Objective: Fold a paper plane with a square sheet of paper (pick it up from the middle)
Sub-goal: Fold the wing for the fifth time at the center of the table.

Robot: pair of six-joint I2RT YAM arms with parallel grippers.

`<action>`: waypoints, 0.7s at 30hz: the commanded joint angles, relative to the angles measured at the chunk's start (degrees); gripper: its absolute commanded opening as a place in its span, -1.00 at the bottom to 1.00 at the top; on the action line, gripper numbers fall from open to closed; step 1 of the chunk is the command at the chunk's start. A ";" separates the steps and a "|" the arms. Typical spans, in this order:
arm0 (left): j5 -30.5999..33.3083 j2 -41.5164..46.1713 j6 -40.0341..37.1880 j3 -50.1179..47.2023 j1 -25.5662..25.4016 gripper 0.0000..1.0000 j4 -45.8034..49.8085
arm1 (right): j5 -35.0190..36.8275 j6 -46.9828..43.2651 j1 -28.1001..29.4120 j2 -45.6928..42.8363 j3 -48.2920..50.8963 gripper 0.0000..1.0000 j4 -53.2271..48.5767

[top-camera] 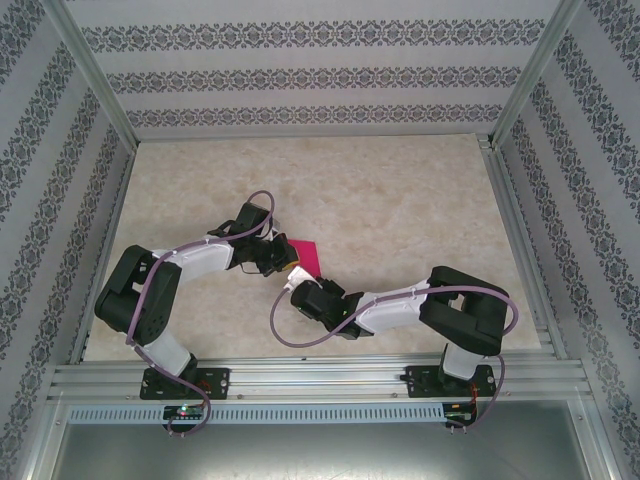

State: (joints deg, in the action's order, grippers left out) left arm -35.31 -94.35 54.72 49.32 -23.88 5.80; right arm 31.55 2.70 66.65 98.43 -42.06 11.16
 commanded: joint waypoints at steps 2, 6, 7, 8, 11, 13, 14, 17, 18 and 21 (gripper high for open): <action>0.68 1.45 -0.23 1.43 0.32 -0.83 2.02 | 2.25 0.57 0.90 0.56 -0.91 -0.69 1.07; 0.67 1.53 -0.12 1.39 0.32 -0.82 2.15 | 2.59 0.99 0.84 0.44 -0.74 -0.86 1.32; 0.74 1.75 -0.15 1.33 0.28 -0.82 2.11 | 2.64 1.15 0.81 0.61 -0.82 -0.90 1.24; 0.92 1.79 -0.14 1.38 0.30 -0.80 2.23 | 2.29 1.33 0.83 0.81 -0.96 -0.92 1.03; 2.19 2.37 -0.81 1.72 0.32 -0.73 4.12 | 0.69 2.14 0.80 0.84 -0.91 -1.00 0.88; 3.76 2.97 -1.55 2.42 0.30 -0.61 6.23 | -0.88 3.33 0.43 0.59 -0.83 -1.00 0.90; 4.78 3.46 -2.01 2.76 0.30 -0.60 7.47 | -2.63 4.03 0.02 0.45 -0.82 -1.00 1.05; 9.42 6.03 -2.76 3.50 0.48 -0.38 11.89 | -9.70 8.01 -2.24 -0.22 -0.68 -1.00 1.38; 11.14 7.27 -3.02 3.50 0.57 -0.35 13.05 | -12.92 9.30 -3.05 -0.47 -0.57 -1.00 1.78; 16.12 11.16 -3.47 3.48 0.98 -0.14 16.87 | -21.16 13.27 -5.35 -0.79 0.02 -1.00 3.55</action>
State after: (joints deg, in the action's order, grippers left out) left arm -26.04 -87.15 52.77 51.40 -23.81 15.97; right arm 20.25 10.33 63.05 98.43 -42.06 12.49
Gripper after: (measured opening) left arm 0.406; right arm 0.041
